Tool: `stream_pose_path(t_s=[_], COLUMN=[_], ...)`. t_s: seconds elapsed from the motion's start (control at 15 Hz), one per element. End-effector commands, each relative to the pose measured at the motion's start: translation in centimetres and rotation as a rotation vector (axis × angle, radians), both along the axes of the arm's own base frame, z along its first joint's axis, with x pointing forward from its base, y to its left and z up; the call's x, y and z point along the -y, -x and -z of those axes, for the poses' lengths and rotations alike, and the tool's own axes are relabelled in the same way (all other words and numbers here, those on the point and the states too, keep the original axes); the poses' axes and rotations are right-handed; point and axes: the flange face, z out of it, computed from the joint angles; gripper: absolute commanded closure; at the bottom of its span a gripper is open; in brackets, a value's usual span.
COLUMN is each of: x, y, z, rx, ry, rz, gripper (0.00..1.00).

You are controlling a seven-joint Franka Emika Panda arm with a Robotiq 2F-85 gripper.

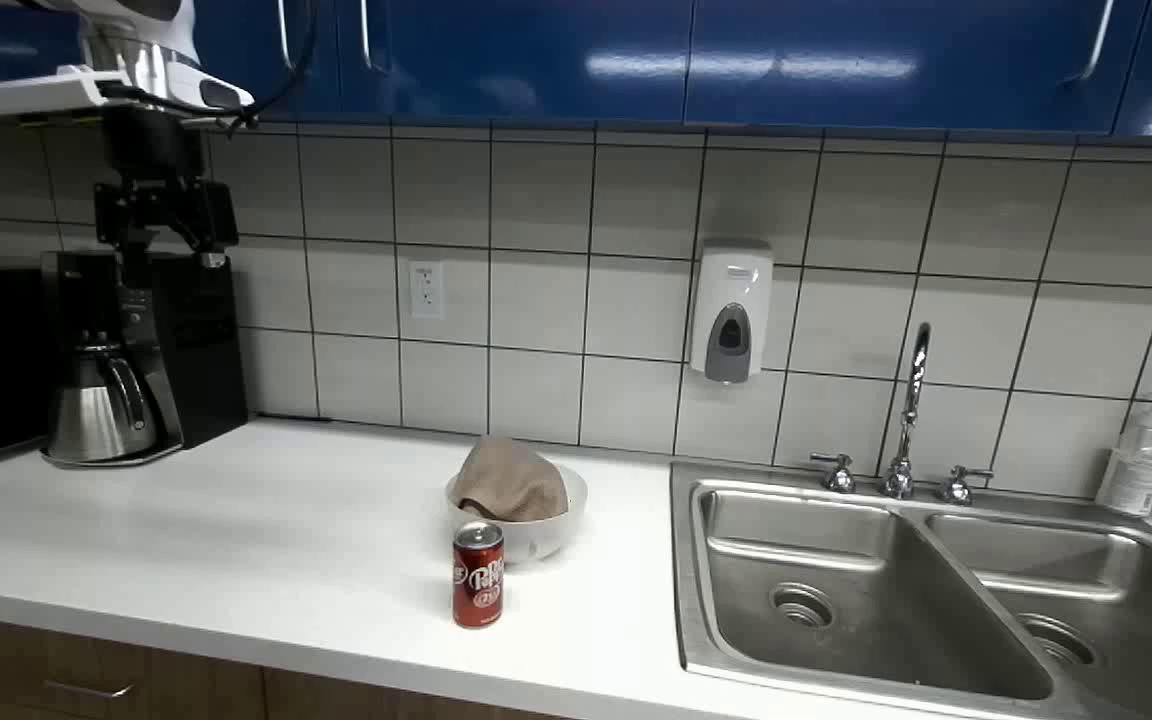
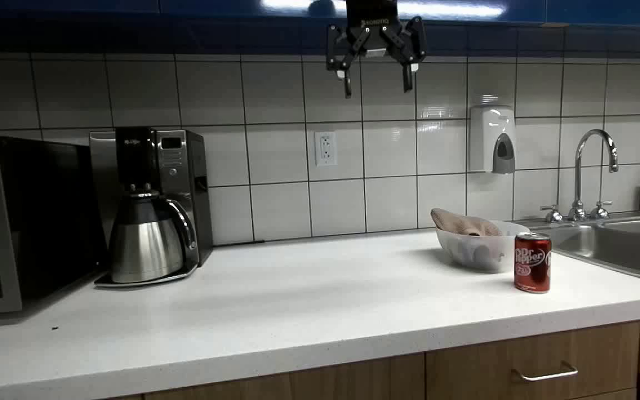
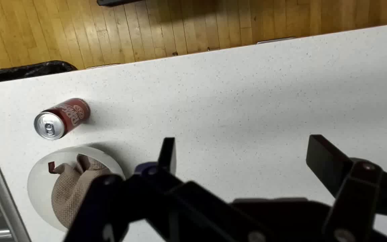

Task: Pick the brown towel from the clear bowl and place it on the counter top

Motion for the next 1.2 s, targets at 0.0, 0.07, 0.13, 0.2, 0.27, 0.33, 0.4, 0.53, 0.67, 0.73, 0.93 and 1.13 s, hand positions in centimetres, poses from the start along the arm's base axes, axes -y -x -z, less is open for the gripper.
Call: stream_pose_path(t_s=[0.0, 0.07, 0.13, 0.2, 0.27, 0.33, 0.4, 0.53, 0.67, 0.73, 0.93, 1.13], x=[0.0, 0.0, 0.0, 0.0, 0.0, 0.0, 0.0, 0.0, 0.3, 0.7, 2.1, 4.2], y=[0.0, 0.0, 0.0, 0.0, 0.0, 0.0, 0.0, 0.0, 0.0, -0.1, -0.5, -1.1], z=[0.0, 0.0, 0.0, 0.0, 0.0, 0.0, 0.0, 0.0, 0.3, 0.3, 0.5, 1.1], rx=[-0.001, -0.001, -0.001, -0.001, -0.001, -0.001, -0.001, -0.001, 0.025, 0.035, 0.077, 0.113], ry=[0.000, 0.000, 0.000, 0.000, 0.000, 0.000, 0.000, 0.000, 0.023, 0.022, 0.017, 0.008], rz=[0.000, 0.000, 0.000, 0.000, 0.000, 0.000, 0.000, 0.000, -0.011, -0.016, -0.022, -0.031], gripper=[0.00, 0.00, 0.00, 0.00, 0.00, 0.00, 0.00, 0.00, 0.00, 0.00, 0.00, 0.00])
